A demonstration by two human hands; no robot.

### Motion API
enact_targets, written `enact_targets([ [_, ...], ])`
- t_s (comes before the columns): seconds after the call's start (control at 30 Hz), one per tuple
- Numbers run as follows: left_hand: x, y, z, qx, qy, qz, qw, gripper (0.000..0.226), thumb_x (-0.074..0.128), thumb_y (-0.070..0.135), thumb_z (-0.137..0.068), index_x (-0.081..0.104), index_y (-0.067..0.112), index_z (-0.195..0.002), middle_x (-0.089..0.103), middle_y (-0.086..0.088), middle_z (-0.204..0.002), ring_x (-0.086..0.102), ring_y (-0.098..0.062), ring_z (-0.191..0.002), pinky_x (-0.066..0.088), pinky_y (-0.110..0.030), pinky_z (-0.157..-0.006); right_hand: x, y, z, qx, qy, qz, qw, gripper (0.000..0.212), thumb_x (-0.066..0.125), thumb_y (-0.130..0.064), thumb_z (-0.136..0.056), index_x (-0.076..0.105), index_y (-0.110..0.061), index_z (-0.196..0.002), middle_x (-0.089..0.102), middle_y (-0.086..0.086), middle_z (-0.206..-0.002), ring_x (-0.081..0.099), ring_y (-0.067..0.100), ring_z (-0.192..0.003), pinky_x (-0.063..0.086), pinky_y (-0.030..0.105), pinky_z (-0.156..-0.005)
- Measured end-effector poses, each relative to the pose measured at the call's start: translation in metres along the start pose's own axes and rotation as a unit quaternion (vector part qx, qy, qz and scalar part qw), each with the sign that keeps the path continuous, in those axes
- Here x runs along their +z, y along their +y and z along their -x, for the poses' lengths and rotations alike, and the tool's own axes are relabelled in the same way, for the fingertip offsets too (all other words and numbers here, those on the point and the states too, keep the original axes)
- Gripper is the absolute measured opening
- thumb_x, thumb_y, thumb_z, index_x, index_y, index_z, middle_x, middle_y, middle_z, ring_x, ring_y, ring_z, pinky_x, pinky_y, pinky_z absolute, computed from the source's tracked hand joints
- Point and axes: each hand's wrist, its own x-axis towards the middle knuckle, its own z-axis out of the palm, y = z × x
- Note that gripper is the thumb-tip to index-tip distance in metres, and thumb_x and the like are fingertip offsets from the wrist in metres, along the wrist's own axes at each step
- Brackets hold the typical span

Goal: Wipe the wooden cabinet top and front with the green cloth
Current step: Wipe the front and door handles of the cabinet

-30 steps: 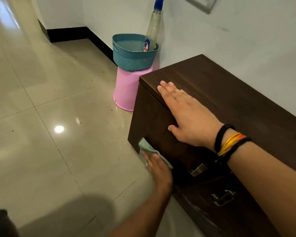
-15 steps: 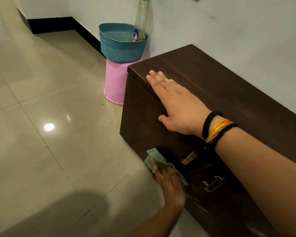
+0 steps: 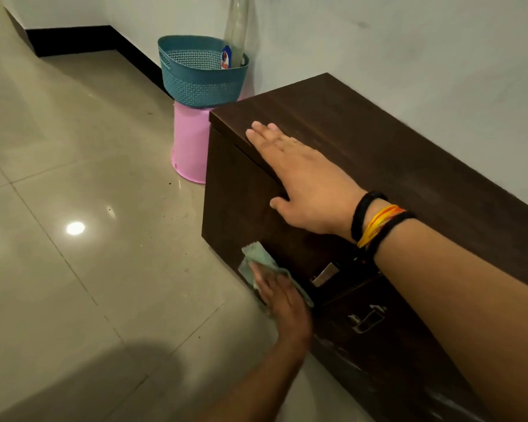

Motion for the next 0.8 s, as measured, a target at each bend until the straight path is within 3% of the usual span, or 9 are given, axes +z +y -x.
enact_targets([
  [0.07,-0.016,-0.001,-0.045,-0.007,0.041,-0.018,0.999,0.068,0.022,0.057,-0.1,0.006,0.031,-0.16,0.01,0.012,-0.164,0.013,-0.007,-0.148,0.014,-0.028,-0.118,0.002,0.002,0.005,-0.006,0.002,-0.007,1.0,0.096,0.065,-0.017,-0.091,-0.002,-0.022,-0.16,-0.005,-0.004,-0.169,-0.004,0.012,-0.154,0.001,0.026,-0.122],
  [0.13,-0.032,0.001,-0.082,-0.078,0.055,-0.002,0.995,0.065,0.018,0.055,-0.102,0.006,0.027,-0.16,0.008,0.003,-0.168,0.01,-0.018,-0.152,0.01,-0.039,-0.123,0.004,0.002,0.01,-0.008,0.004,-0.01,1.0,0.094,0.063,-0.017,-0.092,-0.001,-0.021,-0.16,-0.003,-0.003,-0.169,-0.004,0.012,-0.154,0.001,0.026,-0.123],
  [0.23,-0.039,0.021,-0.112,-0.082,0.071,0.005,0.994,0.056,0.016,0.039,-0.109,0.004,0.018,-0.16,0.0,-0.004,-0.169,0.001,-0.022,-0.155,0.0,-0.036,-0.122,0.007,0.002,0.013,-0.01,0.015,-0.011,1.0,0.091,0.062,-0.017,-0.092,0.001,-0.021,-0.16,-0.002,-0.003,-0.169,-0.002,0.013,-0.154,0.004,0.029,-0.125],
  [0.37,-0.031,0.083,-0.117,0.116,0.078,-0.015,0.99,0.065,0.018,0.051,-0.102,0.006,0.024,-0.16,0.005,0.0,-0.169,0.003,-0.018,-0.154,0.003,-0.042,-0.124,0.008,0.005,0.009,-0.018,0.025,-0.007,1.0,0.089,0.06,-0.018,-0.092,0.002,-0.02,-0.16,-0.001,-0.002,-0.169,-0.002,0.013,-0.154,0.005,0.03,-0.125],
  [0.5,-0.03,0.086,-0.096,0.302,0.013,-0.098,0.948,0.06,0.02,0.04,-0.105,-0.003,0.028,-0.159,-0.001,-0.003,-0.169,-0.001,-0.02,-0.155,0.002,-0.044,-0.124,0.01,0.003,0.009,-0.015,0.019,-0.014,1.0,0.089,0.058,-0.017,-0.091,0.002,-0.02,-0.16,-0.001,-0.001,-0.169,-0.002,0.013,-0.155,0.005,0.031,-0.125],
  [0.57,-0.028,0.044,-0.071,0.258,-0.008,-0.09,0.962,0.064,0.02,0.047,-0.103,0.003,0.024,-0.16,0.002,0.0,-0.168,0.003,-0.016,-0.155,0.006,-0.043,-0.124,0.01,0.004,0.01,-0.017,0.017,-0.011,1.0,0.089,0.057,-0.018,-0.092,0.001,-0.02,-0.16,-0.002,-0.002,-0.169,-0.003,0.013,-0.155,0.004,0.03,-0.125],
  [0.63,-0.031,0.001,-0.043,0.131,-0.017,-0.067,0.989,0.072,0.019,0.067,-0.098,0.008,0.029,-0.159,0.004,0.005,-0.167,0.004,-0.005,-0.152,0.012,-0.048,-0.124,0.01,0.005,0.01,-0.015,0.02,-0.01,1.0,0.089,0.058,-0.019,-0.092,0.001,-0.022,-0.16,-0.002,-0.003,-0.169,-0.003,0.013,-0.154,0.004,0.03,-0.125],
  [0.7,-0.029,-0.001,-0.044,0.009,-0.009,-0.015,1.0,0.074,0.018,0.078,-0.09,0.005,0.042,-0.154,0.005,0.007,-0.167,0.006,-0.005,-0.152,0.012,-0.047,-0.125,0.008,0.006,0.01,-0.01,0.024,-0.014,1.0,0.09,0.059,-0.019,-0.092,0.002,-0.023,-0.16,-0.001,-0.004,-0.169,-0.002,0.012,-0.154,0.006,0.031,-0.125],
  [0.8,-0.026,0.047,-0.091,-0.069,0.066,0.04,0.995,0.059,0.02,0.044,-0.108,0.009,0.018,-0.16,0.005,-0.004,-0.168,0.006,-0.018,-0.154,-0.002,-0.022,-0.116,0.007,0.005,0.006,-0.012,0.023,-0.02,0.999,0.089,0.061,-0.02,-0.093,0.003,-0.023,-0.16,0.0,-0.004,-0.169,-0.001,0.012,-0.154,0.004,0.029,-0.124],
])
